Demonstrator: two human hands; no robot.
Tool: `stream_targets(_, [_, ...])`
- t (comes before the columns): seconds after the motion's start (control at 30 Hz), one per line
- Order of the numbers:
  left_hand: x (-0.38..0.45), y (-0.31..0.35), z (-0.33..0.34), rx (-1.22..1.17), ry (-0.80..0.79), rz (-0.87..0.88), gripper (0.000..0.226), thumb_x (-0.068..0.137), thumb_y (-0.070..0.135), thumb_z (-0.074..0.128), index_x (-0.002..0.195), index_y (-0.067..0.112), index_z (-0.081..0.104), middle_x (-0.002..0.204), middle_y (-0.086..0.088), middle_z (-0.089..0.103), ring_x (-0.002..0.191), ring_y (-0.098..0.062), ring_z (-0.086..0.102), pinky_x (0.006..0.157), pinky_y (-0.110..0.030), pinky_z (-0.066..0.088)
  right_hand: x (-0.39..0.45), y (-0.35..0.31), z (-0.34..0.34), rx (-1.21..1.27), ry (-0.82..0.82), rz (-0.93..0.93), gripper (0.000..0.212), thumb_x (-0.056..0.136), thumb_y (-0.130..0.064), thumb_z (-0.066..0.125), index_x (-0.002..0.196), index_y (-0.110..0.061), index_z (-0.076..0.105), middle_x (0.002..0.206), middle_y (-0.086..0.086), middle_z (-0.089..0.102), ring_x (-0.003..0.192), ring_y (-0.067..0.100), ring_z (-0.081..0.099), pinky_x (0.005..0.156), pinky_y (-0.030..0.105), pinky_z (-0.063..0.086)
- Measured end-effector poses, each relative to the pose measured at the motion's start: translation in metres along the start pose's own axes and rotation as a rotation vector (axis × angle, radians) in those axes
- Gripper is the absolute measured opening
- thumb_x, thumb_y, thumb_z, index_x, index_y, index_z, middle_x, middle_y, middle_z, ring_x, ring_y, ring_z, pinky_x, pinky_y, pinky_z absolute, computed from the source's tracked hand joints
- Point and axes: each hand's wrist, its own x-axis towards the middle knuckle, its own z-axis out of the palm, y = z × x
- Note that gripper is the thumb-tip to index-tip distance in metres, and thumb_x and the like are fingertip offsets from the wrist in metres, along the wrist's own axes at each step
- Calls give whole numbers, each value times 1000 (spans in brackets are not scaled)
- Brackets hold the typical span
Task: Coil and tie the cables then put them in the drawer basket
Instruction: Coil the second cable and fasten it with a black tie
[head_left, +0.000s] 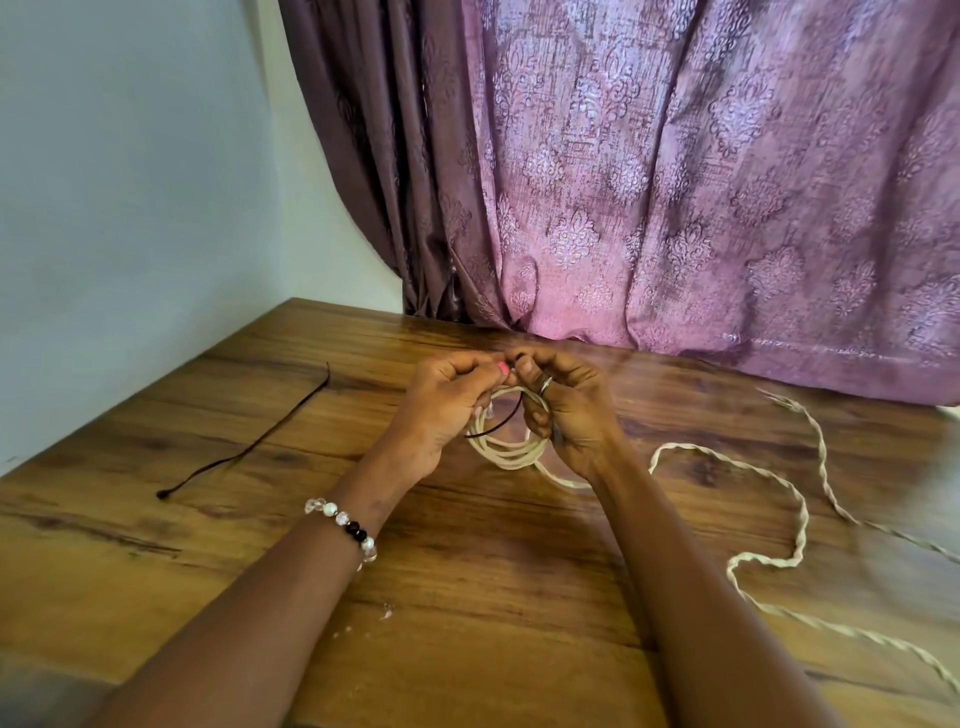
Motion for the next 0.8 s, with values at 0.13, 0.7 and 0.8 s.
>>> stream_targets(0.13, [1,-3,-1,-21,17,-18,19,91,9,60,74,11,68,40,8,43,33,-2,32,34,-13,26,2,2,-3,61,13,7,19,75,-16,69,91,-9,72,77,7,71,33,7,38,35,17,25])
stream_targets(0.7, [1,-3,-3,-48,2,-20,14,89,11,64,76,7,67,39,4,39,30,-4,28,34,-12,22,4,5,-6,127,3,19,21,69,-13,72,89,-8,73,74,6,71,31,7,40,32,15,32])
stream_targets(0.8, [0,-2,-2,-44,3,-20,17,90,10,61,75,5,66,38,3,39,30,-3,28,33,-11,23,2,3,-3,105,2,31,20,74,-16,67,91,-5,70,67,5,69,32,6,41,33,15,33])
